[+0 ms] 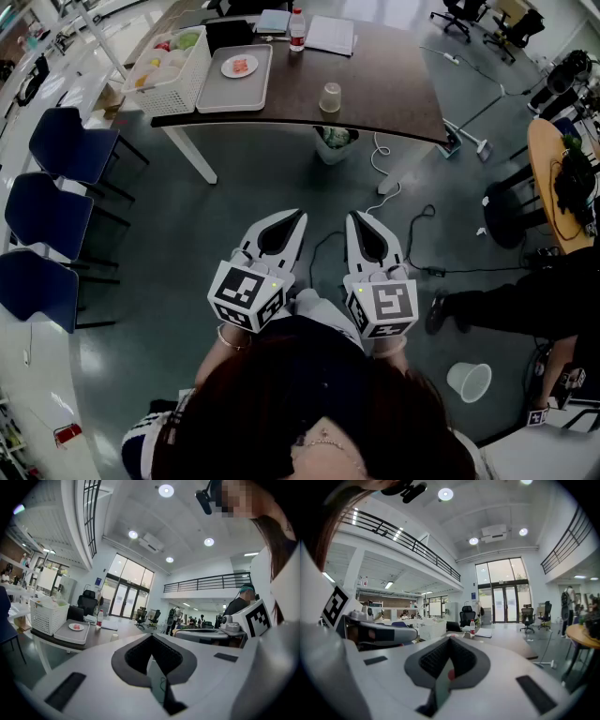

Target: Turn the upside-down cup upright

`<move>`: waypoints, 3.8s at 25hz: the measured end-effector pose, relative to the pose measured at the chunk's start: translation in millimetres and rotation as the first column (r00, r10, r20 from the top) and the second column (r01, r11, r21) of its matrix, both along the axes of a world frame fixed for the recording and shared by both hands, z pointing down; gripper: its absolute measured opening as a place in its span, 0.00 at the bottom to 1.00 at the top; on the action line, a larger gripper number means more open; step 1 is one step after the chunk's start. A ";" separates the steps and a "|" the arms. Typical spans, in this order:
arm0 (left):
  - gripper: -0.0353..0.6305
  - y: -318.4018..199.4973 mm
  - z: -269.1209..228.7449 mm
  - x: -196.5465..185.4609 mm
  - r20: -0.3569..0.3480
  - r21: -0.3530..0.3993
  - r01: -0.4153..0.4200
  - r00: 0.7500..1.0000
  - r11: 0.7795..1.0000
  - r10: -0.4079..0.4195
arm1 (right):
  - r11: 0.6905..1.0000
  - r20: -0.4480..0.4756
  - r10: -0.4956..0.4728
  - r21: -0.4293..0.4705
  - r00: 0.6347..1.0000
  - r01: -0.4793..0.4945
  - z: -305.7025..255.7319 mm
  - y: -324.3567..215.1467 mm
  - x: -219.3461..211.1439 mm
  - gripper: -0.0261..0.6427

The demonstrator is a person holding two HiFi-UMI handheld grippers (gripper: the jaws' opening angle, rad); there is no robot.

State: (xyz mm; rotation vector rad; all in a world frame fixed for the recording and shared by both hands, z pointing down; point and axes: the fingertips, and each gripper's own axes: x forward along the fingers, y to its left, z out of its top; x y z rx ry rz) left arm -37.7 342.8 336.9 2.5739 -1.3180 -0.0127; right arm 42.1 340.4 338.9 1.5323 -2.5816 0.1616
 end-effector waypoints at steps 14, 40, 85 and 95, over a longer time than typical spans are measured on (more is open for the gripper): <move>0.06 -2.8 5.4 7.1 0.022 -0.006 0.023 1.000 1.000 -0.022 | 1.000 0.009 0.000 0.015 1.000 -0.001 3.4 -2.1 12.3 0.06; 0.06 -99.4 21.8 14.3 0.036 -0.026 0.079 0.996 0.997 -0.078 | 0.999 0.059 -0.032 0.021 0.998 0.031 15.3 -99.9 31.3 0.06; 0.06 -424.6 46.0 12.8 0.041 -0.073 0.030 0.999 0.997 -0.027 | 1.000 -0.048 0.008 -0.006 0.999 -0.009 34.8 -428.4 25.1 0.06; 0.06 -465.6 45.6 13.9 0.060 -0.064 0.058 0.997 0.996 -0.054 | 0.998 -0.047 -0.041 -0.041 0.998 0.039 52.4 -466.5 18.1 0.06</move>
